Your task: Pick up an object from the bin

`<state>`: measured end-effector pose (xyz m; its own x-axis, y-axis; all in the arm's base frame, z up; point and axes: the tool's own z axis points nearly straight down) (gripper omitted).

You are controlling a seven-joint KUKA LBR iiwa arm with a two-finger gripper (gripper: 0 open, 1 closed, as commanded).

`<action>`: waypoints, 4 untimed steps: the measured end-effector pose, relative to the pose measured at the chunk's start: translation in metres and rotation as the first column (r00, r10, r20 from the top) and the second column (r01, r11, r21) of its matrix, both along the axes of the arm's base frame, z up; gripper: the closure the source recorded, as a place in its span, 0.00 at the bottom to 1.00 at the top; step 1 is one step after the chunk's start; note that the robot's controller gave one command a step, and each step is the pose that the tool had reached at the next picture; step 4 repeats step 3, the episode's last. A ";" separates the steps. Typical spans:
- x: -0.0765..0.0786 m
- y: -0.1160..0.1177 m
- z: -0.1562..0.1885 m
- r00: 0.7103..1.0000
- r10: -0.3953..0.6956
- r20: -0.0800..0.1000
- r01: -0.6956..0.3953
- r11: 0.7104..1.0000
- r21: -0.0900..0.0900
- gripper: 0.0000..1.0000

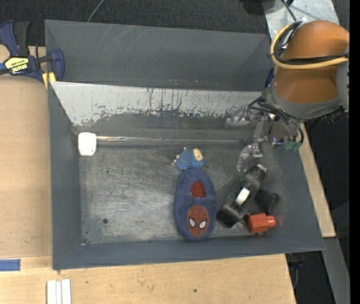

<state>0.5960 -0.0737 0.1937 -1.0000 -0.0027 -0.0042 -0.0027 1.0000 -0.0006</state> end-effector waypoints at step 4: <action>-0.008 0.076 0.068 0.984 0.180 0.009 -0.180 0.984 -0.002 1.00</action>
Offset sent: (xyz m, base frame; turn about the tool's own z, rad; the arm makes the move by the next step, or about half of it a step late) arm -0.0135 0.0894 -0.1215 -0.2198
